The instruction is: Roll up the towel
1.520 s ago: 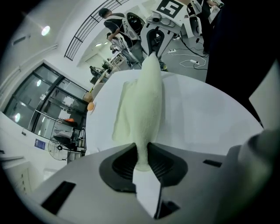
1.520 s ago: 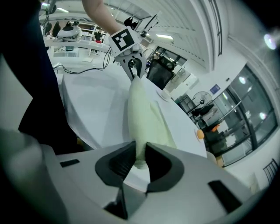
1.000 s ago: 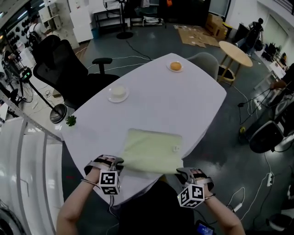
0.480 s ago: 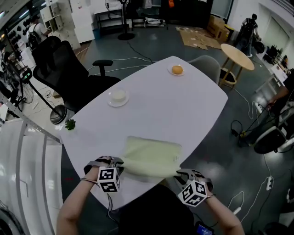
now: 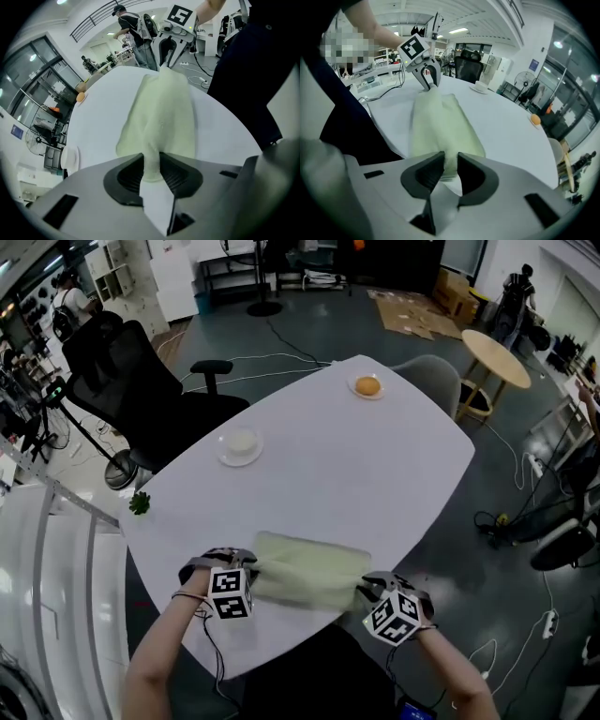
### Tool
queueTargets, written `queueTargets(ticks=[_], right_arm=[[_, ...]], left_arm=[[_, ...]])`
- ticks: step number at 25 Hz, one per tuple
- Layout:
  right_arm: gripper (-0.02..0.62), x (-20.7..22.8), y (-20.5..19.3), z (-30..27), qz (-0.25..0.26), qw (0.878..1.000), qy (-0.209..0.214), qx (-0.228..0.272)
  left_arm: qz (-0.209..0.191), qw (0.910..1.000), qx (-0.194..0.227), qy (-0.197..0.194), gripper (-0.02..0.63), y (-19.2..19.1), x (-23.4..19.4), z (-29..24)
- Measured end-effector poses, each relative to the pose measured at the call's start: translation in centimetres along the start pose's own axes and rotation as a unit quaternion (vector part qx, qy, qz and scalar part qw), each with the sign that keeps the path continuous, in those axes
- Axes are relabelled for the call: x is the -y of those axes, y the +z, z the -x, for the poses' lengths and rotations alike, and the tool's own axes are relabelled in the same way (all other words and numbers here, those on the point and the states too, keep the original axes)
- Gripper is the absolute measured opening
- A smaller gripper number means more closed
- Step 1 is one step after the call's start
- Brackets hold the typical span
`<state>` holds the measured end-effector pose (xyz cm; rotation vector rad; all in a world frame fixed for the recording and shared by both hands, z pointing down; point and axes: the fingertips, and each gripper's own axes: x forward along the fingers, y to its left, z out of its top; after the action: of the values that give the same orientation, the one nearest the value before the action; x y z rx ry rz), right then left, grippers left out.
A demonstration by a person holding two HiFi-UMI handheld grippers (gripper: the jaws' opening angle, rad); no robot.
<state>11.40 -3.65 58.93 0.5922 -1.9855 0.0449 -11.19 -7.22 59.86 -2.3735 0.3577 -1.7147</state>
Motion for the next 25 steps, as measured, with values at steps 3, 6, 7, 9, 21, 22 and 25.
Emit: queueTargets(ticks=[3,6,7,9,21,22,25], right_arm=[[0.106,0.7,-0.4,-1.1,-0.010,1.000,0.000,-0.003],[0.112,1.3,-0.5,-1.3,-0.019,1.000,-0.011,0.000],[0.121,1.5,-0.4,-1.1,-0.019,1.000,-0.018,0.002],[0.170,2.1,0.0,-0.5,-0.017,0.999,-0.032,0.008],[0.262,-0.9,0.9,3.7,0.023,0.998,-0.043,0.040],[0.262,-1.6,0.8,3.5,0.031,0.998,-0.043,0.037],[0.262,-3.5,0.7,2.8,0.048,0.998,-0.040,0.031]], left_arm=[[0.004,0.9999,-0.005,0.011,0.128,0.0,-0.7,-1.1],[0.005,0.9991,-0.003,0.042,0.177,0.2,-1.6,-1.0],[0.015,0.9986,0.003,0.051,0.226,0.2,-2.1,-0.7],[0.049,0.9971,0.019,0.055,0.341,0.1,-2.9,0.3],[0.064,0.9956,0.064,0.024,0.371,0.9,1.5,5.1],[0.054,0.9961,0.067,0.019,0.370,1.2,2.3,5.0],[0.031,0.9972,0.067,0.005,0.370,1.5,4.1,4.4]])
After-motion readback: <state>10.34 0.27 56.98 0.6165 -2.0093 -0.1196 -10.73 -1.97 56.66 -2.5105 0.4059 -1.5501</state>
